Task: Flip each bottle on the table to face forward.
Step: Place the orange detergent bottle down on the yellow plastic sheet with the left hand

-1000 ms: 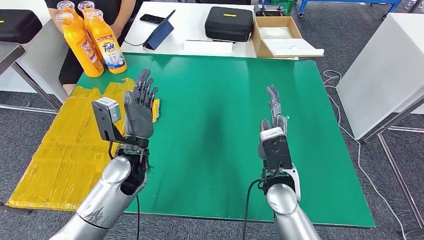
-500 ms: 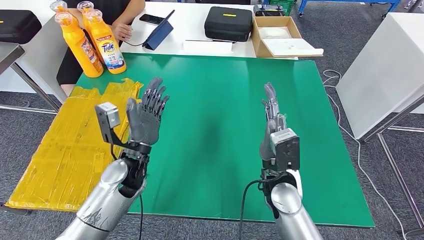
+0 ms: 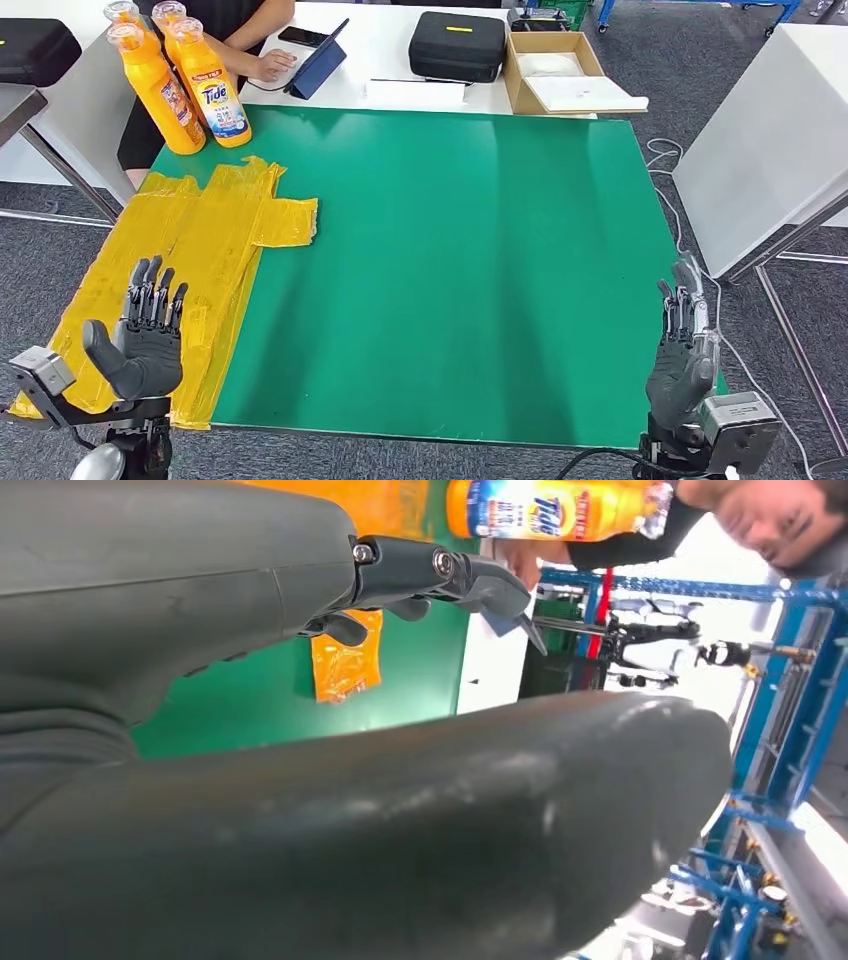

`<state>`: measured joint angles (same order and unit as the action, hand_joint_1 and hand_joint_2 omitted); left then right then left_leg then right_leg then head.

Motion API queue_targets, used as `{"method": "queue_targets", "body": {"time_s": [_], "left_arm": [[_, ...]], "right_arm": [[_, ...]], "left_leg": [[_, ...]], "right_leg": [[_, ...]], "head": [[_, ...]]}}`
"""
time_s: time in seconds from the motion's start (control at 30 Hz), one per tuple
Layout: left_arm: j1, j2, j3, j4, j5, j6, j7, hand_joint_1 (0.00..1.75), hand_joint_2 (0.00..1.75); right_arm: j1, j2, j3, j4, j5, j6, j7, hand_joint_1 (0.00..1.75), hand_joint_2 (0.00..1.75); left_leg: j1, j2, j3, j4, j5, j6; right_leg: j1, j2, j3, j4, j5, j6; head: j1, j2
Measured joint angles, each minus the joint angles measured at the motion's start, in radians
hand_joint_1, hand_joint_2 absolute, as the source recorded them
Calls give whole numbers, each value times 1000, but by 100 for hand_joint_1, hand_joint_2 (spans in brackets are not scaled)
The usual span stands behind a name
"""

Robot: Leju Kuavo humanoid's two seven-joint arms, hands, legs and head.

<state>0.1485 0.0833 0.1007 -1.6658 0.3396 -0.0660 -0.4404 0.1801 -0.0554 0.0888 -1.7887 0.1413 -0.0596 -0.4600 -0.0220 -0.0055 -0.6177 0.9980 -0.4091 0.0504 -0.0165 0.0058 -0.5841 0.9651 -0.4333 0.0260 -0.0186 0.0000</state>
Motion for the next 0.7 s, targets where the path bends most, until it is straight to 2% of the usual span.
{"method": "queue_targets", "body": {"time_s": [0.13, 0.4, 0.7], "left_arm": [[3, 17, -46, -38, -28, 44, -23, 0, 0], [-16, 42, -131, -71, -46, 36, -34, 0, 0], [-147, 44, -278, -32, -79, 74, -9, 0, 0]], "right_arm": [[-26, -17, 50, 3, 17, -83, -3, 0, 0], [-57, -55, 144, 4, 44, -113, 5, 0, 0], [-172, -47, 275, 61, 83, -119, 74, 0, 0]], "left_leg": [[0, 0, 2, 0, 2, 1], [0, 0, 4, 0, 2, 1], [0, 0, 5, 0, 3, 1]], "right_leg": [[0, 0, 2, 0, 1, 0], [0, 0, 4, 0, 2, 0], [0, 0, 6, 0, 3, -1]], "head": [[0, 0], [0, 0], [0, 0]]}}
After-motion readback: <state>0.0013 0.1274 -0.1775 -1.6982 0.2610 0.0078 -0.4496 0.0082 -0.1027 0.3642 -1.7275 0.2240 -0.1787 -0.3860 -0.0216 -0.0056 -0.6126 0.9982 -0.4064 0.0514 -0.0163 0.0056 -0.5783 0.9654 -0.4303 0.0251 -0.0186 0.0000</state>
